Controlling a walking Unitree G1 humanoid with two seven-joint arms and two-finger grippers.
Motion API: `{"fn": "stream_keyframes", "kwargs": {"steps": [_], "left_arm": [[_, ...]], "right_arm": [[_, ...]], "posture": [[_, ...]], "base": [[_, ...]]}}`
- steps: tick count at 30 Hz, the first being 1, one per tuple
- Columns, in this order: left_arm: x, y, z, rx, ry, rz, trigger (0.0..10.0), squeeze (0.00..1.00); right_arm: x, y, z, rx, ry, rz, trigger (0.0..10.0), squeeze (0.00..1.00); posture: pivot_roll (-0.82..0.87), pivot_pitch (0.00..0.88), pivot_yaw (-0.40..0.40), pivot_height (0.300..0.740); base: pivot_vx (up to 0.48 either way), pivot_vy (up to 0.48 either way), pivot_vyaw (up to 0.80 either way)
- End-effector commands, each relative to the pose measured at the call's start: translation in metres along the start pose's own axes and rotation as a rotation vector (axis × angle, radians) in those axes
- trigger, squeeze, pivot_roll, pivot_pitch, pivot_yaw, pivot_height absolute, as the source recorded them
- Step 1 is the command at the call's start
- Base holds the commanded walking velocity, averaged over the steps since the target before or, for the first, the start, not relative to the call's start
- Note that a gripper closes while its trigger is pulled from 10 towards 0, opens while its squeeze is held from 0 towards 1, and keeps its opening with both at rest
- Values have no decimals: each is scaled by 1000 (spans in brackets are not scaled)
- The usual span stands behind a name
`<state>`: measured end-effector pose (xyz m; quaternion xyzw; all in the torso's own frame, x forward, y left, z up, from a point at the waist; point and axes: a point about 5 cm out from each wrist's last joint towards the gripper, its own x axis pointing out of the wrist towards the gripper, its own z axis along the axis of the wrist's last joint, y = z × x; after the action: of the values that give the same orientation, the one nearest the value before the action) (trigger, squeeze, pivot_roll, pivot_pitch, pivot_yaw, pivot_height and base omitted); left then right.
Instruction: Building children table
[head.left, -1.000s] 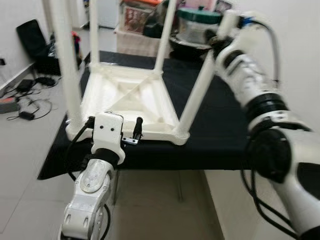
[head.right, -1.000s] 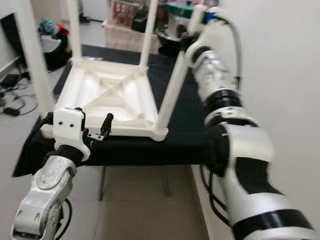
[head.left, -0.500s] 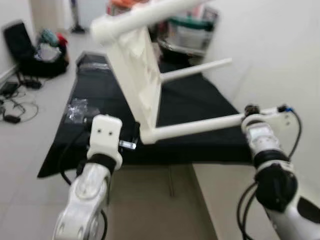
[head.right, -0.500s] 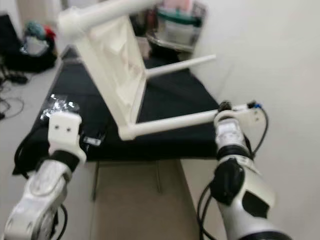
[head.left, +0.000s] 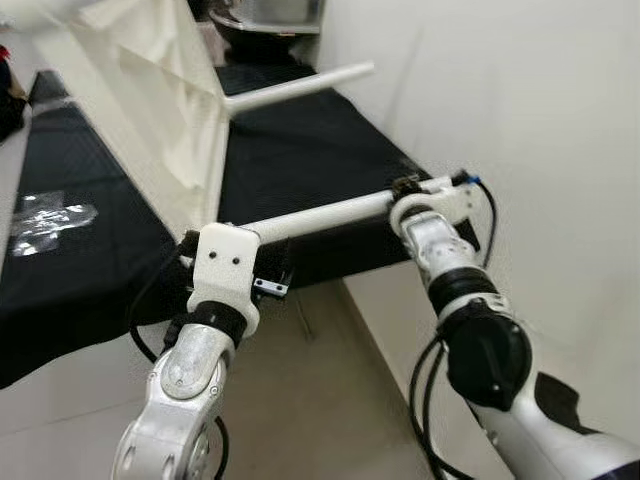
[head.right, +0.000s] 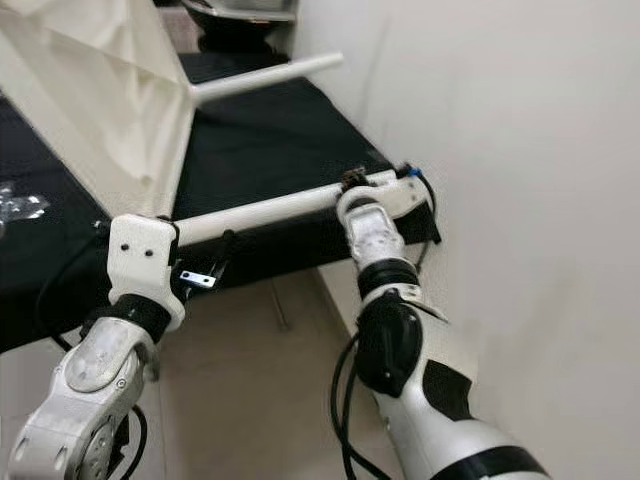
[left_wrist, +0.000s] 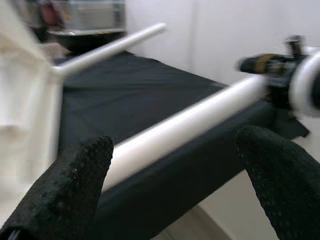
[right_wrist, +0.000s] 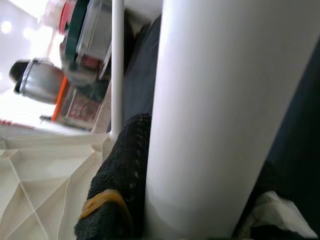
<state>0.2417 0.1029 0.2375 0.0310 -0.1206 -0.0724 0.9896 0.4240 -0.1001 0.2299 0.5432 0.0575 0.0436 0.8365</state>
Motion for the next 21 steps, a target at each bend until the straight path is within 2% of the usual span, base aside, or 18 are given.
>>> {"fn": "stream_keyframes", "kwargs": {"steps": [1, 5, 11, 12, 13, 14, 15, 17, 18, 21], "left_arm": [[0, 3, 0, 6, 9, 20, 10000, 0], [1, 6, 0, 17, 14, 37, 10000, 0], [1, 7, -2, 21, 21, 39, 10000, 0], [1, 4, -3, 17, 25, 34, 10000, 0], [1, 4, -3, 17, 25, 34, 10000, 0], [2, 3, -3, 14, 26, 28, 10000, 0], [2, 2, -3, 13, 27, 24, 10000, 0], [3, 1, -3, 11, 28, 21, 10000, 0], [4, 0, -2, 13, 23, 21, 10000, 0], [4, 0, -2, 13, 23, 22, 10000, 0]], "right_arm": [[-4, -4, -47, -123, 220, 1, 0, 0], [-3, 6, -52, -135, 238, 62, 0, 0], [-3, 7, -51, -130, 238, 86, 0, 0], [-4, 14, -57, -148, 278, 142, 0, 0], [-4, 14, -57, -148, 278, 142, 0, 0], [-5, 19, -62, -152, 314, 180, 6275, 0], [-6, 24, -67, -159, 347, 218, 10000, 0], [-7, 27, -70, -163, 366, 241, 10000, 0], [-9, 36, -79, -181, 410, 300, 10000, 0], [-11, 41, -85, -172, 438, 317, 10000, 0]], "posture": [[181, 249, -186, 740], [174, 248, -184, 740], [170, 243, -180, 740], [161, 233, -176, 740], [161, 233, -176, 740], [161, 233, -176, 740], [161, 233, -176, 740], [161, 233, -176, 740], [164, 229, -179, 740], [162, 227, -183, 740]], "base": [[0, 0, 0], [0, 0, 0], [0, 0, 0], [0, 0, 0], [0, 0, 0], [0, 0, 0], [0, 0, 0], [0, 0, 0], [0, 0, 0], [0, 0, 0]]}}
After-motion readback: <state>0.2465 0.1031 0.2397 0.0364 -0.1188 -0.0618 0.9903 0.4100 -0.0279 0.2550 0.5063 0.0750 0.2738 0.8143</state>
